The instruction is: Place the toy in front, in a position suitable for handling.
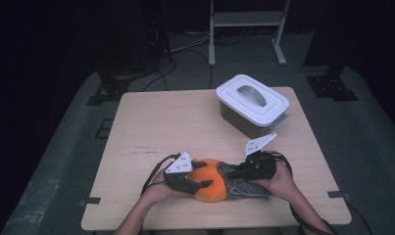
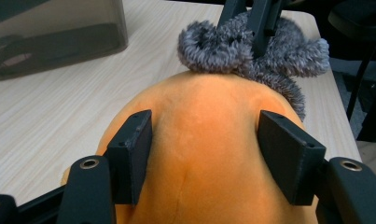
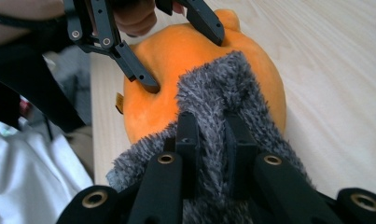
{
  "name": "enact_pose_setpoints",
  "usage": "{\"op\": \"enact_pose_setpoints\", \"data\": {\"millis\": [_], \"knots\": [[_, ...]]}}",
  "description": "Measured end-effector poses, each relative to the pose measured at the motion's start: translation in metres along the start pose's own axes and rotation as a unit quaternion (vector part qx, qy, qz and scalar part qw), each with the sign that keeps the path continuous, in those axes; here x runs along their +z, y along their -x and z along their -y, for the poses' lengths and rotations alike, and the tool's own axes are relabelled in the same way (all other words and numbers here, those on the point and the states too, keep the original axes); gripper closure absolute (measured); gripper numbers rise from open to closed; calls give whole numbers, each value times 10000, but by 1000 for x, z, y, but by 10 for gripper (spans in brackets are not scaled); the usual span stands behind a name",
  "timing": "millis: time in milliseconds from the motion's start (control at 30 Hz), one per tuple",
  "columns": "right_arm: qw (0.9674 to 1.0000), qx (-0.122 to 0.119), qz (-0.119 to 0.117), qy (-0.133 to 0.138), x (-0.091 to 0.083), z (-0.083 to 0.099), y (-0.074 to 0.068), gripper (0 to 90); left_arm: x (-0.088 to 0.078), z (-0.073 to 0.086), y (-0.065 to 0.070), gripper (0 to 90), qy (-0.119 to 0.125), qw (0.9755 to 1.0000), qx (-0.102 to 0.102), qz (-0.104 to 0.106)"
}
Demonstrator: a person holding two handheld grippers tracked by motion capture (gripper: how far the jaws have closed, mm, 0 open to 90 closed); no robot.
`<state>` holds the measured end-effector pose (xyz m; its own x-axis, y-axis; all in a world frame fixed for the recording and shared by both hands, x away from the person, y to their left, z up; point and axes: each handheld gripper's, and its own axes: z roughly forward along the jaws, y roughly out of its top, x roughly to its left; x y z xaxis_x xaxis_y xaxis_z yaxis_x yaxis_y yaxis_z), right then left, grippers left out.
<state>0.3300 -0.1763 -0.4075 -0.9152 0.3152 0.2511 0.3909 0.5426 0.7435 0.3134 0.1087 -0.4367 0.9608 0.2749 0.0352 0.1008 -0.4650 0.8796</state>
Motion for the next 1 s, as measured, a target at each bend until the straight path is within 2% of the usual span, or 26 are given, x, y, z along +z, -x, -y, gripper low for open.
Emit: {"op": "enact_pose_setpoints", "data": {"millis": [133,233,333,433,500,567,600,667,700,733,767,833,900,933,967,1000], "knots": [[9997,217,60,34,-2,16,6,778,-5,4,-1,361,-35,10000,-20,1],[9995,292,146,-52,-3,25,7,778,-10,8,-4,359,-23,10000,-90,23],[9992,309,223,-101,-3,25,6,778,-10,9,-4,357,-15,10000,-73,29],[9992,171,342,83,-5,17,-4,778,-9,10,-2,350,-10,10000,-9,-7],[9993,27,241,284,-4,11,-12,777,-8,11,-1,350,7,10000,3,-5],[9992,-104,296,229,0,8,-16,773,-7,10,0,350,11,10000,46,-2],[9993,-114,323,171,3,8,-15,773,-7,11,-1,350,7,10000,48,11],[9994,22,278,199,4,12,-7,771,-8,11,-3,351,38,10000,0,41],[9986,101,504,94,2,16,0,770,-8,13,-5,350,90,9999,-92,65],[9986,101,504,94,2,16,0,770,-8,13,-5,350,90,9999,-92,65],[9978,194,631,-14,1,21,5,770,-9,14,-6,350,102,9998,-129,68],[9977,240,629,-30,0,22,7,771,-9,15,-7,350,115,9997,-191,42],[9982,177,544,194,-5,19,0,772,-9,15,-7,350,116,9996,-245,-40],[9982,177,544,194,-5,19,0,772,-8,15,-7,350,128,9994,-310,-103],[9983,-24,289,513,-9,12,-13,771,-7,14,-7,350,117,9986,-455,-244],[9983,-24,289,513,-9,12,-13,771,-7,14,-7,350,117,9986,-455,-244]]}}
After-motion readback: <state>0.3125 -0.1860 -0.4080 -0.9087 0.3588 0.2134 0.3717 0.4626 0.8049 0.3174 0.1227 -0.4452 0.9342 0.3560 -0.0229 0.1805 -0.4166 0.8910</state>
